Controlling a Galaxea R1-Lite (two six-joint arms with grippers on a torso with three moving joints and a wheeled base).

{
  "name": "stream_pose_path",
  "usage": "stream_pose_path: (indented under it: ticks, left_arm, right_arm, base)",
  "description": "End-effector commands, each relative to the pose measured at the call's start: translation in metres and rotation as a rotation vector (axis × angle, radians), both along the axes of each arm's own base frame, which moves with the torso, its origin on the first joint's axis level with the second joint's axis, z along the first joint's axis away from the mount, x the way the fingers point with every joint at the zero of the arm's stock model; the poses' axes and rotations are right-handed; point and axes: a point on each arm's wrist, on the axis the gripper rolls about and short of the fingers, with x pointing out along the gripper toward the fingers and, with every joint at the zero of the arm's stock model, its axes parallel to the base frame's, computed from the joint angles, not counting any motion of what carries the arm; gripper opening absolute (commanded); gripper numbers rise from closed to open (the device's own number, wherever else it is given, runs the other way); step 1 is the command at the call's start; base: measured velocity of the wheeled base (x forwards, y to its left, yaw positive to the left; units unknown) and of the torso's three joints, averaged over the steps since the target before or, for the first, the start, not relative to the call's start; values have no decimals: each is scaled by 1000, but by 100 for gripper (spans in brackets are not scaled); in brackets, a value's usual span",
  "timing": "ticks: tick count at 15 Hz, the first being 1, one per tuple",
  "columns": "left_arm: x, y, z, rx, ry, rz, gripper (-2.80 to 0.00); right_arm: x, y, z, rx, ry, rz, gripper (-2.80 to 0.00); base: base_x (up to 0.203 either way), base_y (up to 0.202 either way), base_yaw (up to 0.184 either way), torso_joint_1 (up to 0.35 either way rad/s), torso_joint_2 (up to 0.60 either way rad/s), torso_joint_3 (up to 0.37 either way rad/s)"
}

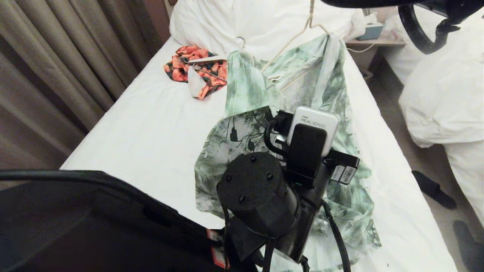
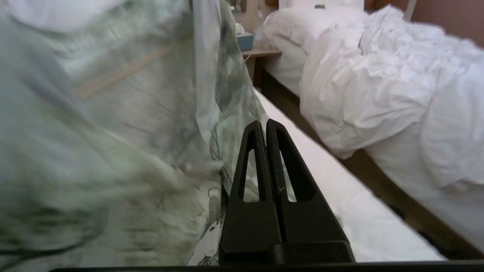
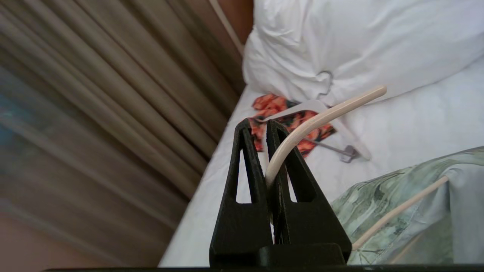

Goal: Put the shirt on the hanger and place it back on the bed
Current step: Take the clothes hanger out of the clothes

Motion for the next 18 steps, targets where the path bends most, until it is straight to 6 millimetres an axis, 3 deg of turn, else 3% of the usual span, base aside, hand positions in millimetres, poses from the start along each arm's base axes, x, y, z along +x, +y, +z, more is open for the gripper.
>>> stream_pose_path:
  ticks: [1, 3, 5, 9, 18]
  left_arm:
    - [13, -5, -23, 48, 17, 15, -280]
    - [34, -7, -40, 82, 22, 34, -280]
    - [53, -11, -36, 63, 2, 60, -280]
    - [68, -15, -27, 116, 4, 96, -280]
    - [70, -12, -2, 160, -51, 204, -280]
  right_arm:
    - [-6, -5, 4, 20, 1, 26, -280]
    - [-6, -4, 4, 20, 9, 64, -280]
    - [-10, -3, 5, 21, 4, 81, -280]
    - [-19, 4, 5, 20, 3, 120, -280]
    - [-28, 6, 9, 10, -19, 173, -280]
  base:
    - [0, 0, 0, 0, 0, 0]
    - [0, 0, 0, 0, 0, 0]
    - [0, 0, 0, 0, 0, 0]
    - [0, 0, 0, 0, 0, 0]
    - [0, 0, 0, 0, 0, 0]
